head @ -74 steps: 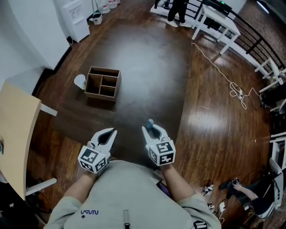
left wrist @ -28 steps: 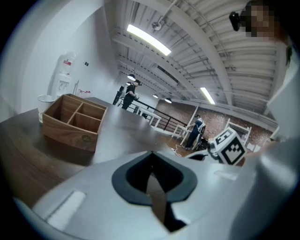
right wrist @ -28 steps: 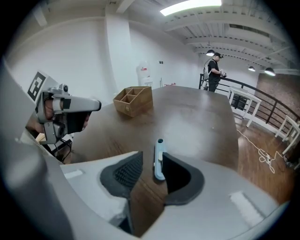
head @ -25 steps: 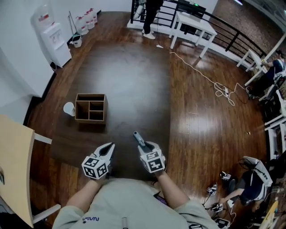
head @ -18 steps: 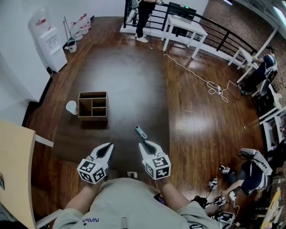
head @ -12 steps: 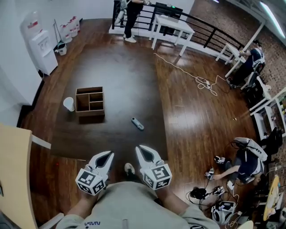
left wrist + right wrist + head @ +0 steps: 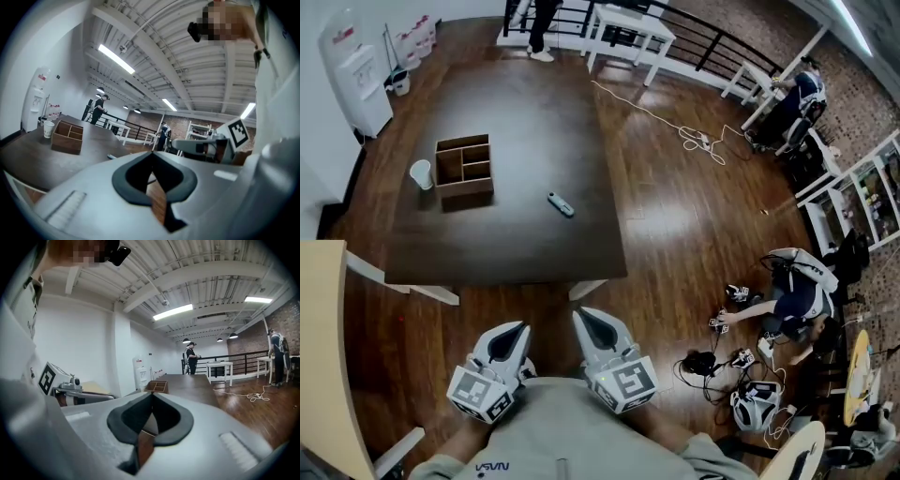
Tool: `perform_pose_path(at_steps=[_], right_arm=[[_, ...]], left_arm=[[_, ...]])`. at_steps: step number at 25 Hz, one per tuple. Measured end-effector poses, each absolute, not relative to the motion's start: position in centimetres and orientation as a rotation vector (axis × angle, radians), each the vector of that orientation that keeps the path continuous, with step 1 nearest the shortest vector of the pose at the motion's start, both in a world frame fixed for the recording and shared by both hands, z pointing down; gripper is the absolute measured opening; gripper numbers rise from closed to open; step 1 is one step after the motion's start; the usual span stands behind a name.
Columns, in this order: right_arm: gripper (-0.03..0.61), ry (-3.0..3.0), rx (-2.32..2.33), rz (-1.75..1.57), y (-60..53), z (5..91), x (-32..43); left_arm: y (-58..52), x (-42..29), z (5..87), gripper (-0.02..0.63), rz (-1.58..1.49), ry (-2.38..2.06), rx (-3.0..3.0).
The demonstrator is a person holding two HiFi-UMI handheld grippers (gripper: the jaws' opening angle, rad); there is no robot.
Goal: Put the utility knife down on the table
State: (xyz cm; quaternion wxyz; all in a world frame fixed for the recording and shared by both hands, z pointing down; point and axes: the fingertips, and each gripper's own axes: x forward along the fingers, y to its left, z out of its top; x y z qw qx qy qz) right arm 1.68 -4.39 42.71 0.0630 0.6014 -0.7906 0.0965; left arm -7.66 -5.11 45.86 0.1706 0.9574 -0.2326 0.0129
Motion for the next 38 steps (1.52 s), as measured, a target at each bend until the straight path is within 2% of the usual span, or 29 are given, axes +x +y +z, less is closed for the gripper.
perform_pose_path(at_steps=[15, 26, 38], right_arm=[[0.002, -2.513, 1.83, 0.151, 9.1, 40.8, 11.6], [0.0, -2.723, 1.573, 0.191, 17.5, 40.5, 9.2], [-0.003, -2.75, 1.509, 0.156, 20.2, 41.1, 8.6]], left_arm=[[8.0, 2.3, 43.8, 0.002, 0.015, -0.723, 2.81], [17.1, 0.9, 43.6, 0.002, 0.057, -1.025, 2.771], [19.8, 0.9, 43.8, 0.002, 0.021, -1.076, 2.775]])
